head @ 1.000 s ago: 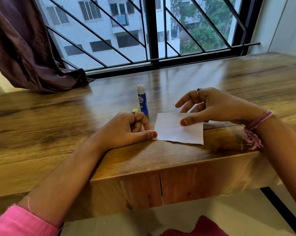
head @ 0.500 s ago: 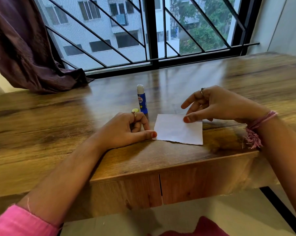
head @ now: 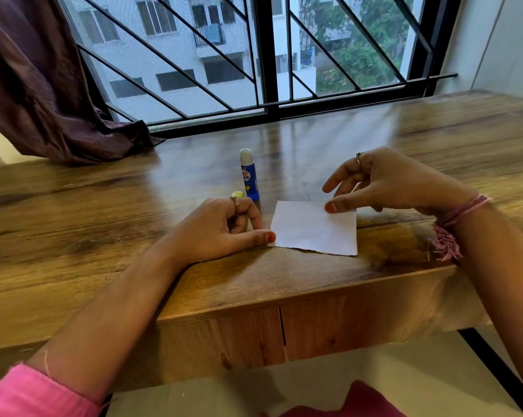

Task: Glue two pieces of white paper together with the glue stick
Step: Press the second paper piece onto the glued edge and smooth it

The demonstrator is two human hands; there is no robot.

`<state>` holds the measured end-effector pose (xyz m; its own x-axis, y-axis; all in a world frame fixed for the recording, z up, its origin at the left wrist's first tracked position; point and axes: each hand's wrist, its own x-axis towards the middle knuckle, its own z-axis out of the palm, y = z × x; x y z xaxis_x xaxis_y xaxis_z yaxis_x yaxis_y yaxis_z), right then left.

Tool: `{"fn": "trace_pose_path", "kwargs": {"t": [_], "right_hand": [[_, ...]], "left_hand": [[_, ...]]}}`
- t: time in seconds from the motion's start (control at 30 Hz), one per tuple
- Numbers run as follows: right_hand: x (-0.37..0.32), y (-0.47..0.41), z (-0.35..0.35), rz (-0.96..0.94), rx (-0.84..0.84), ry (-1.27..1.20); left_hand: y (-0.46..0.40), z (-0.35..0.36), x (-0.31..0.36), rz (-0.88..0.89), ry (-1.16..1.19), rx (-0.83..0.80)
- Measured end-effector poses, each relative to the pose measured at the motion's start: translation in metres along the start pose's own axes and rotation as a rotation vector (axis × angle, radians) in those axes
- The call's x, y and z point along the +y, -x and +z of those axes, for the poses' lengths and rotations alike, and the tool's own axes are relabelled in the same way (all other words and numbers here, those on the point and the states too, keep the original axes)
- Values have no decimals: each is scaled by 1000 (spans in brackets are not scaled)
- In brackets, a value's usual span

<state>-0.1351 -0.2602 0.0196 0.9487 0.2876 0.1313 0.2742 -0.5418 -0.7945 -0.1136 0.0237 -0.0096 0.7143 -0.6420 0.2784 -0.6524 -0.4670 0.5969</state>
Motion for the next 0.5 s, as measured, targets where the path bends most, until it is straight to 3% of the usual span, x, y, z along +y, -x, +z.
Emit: {"fn": "trace_pose_path", "kwargs": {"t": [0.5], "right_hand": [[0,-1,1,8,2,44]], "left_hand": [[1,1,2,20,-35,8]]}}
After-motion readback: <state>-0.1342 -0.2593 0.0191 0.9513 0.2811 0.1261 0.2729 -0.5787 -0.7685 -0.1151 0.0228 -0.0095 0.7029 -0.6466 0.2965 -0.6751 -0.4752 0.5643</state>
